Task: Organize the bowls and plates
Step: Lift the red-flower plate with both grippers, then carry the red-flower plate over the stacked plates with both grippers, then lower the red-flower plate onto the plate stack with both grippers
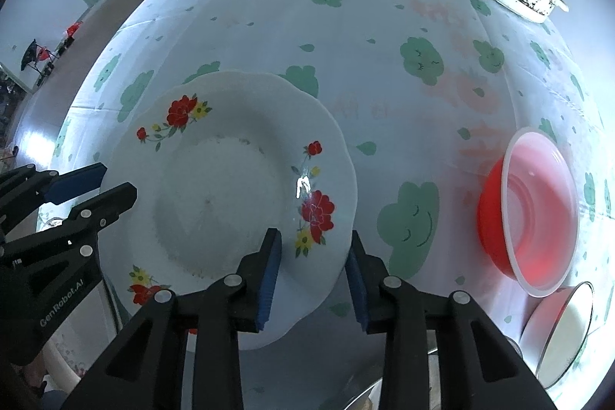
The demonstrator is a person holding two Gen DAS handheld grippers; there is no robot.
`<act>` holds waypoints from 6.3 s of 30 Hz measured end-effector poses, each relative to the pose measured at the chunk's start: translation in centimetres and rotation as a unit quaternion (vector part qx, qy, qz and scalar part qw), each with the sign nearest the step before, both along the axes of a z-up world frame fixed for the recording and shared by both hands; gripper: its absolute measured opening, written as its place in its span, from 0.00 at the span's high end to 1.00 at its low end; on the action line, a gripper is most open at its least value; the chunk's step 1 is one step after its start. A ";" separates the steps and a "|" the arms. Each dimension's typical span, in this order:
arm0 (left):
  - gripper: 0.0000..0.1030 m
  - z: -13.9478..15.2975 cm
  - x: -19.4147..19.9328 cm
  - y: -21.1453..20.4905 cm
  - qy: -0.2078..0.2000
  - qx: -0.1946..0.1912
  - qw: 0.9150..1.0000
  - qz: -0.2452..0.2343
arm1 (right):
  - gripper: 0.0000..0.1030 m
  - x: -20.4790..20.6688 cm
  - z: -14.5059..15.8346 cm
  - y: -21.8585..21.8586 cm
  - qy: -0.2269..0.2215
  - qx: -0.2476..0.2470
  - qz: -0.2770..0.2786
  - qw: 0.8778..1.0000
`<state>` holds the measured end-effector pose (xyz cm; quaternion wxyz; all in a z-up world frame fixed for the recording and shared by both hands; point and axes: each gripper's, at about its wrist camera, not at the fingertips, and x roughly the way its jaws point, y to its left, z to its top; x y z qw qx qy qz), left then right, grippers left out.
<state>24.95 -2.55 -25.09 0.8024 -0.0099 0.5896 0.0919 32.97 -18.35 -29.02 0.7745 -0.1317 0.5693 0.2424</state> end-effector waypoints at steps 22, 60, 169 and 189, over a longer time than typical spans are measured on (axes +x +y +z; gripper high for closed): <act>0.71 3.0 -2.6 0.5 -0.027 -0.007 0.999 0.026 | 0.66 -1.9 2.7 0.4 -0.030 0.018 0.022 0.999; 0.71 4.4 -9.9 3.6 -0.041 0.003 0.992 0.121 | 0.66 -6.2 4.2 4.5 -0.052 0.039 0.118 0.991; 0.97 1.5 -18.3 5.9 -0.022 -0.049 0.983 0.177 | 0.68 -14.8 1.5 10.0 -0.024 0.015 0.279 0.960; 0.53 1.9 -19.0 8.6 -0.037 -0.033 0.970 0.238 | 0.72 -14.6 1.4 10.4 -0.021 0.022 0.276 0.961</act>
